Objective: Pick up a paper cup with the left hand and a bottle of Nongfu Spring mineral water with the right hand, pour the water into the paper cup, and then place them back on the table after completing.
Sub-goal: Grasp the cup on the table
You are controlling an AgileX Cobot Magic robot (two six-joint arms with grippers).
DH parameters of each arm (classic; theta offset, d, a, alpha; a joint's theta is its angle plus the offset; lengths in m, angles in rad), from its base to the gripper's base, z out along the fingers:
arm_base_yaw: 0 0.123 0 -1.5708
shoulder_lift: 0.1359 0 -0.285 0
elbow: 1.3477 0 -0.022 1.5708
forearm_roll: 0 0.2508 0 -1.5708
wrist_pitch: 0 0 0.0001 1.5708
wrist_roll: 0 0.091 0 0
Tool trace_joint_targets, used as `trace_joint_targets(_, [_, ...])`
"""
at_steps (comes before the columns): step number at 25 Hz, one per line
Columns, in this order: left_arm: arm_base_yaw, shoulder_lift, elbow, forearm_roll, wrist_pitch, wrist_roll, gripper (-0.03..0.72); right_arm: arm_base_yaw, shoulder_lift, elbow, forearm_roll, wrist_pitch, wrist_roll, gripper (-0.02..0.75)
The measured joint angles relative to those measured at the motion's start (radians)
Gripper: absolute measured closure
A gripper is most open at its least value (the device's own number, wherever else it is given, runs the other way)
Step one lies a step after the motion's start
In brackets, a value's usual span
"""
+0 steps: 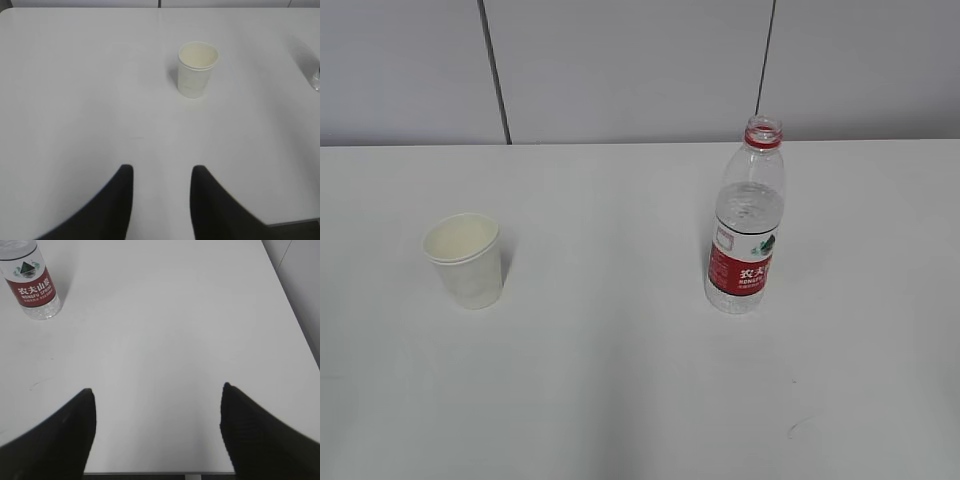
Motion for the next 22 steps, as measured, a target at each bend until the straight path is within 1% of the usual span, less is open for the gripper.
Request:
trace_joint_targets(6, [0.000, 0.000, 0.000, 0.007, 0.000, 0.000, 0.440, 0.000, 0.000, 0.000, 0.002, -0.010, 0.000, 0.166])
trace_joint_targets(9, [0.000, 0.000, 0.000, 0.008, -0.001, 0.000, 0.440, 0.000, 0.036, -0.021, 0.002, -0.048, 0.002, 0.166])
trace_joint_targets(14, [0.000, 0.000, -0.007, 0.038, -0.027, 0.000, 0.440, 0.000, 0.175, -0.075, 0.002, -0.170, 0.002, 0.166])
trace_joint_targets(16, [0.000, 0.007, -0.018, 0.080, -0.096, 0.000, 0.440, 0.000, 0.243, -0.091, 0.002, -0.222, 0.002, 0.166])
trace_joint_targets(19, [0.000, 0.059, -0.025, 0.143, -0.223, 0.000, 0.444, 0.000, 0.347, -0.099, 0.002, -0.348, 0.006, 0.166])
trace_joint_targets(22, [0.000, 0.173, -0.025, 0.154, -0.341, 0.000, 0.447, 0.000, 0.447, -0.099, 0.002, -0.511, 0.037, 0.166])
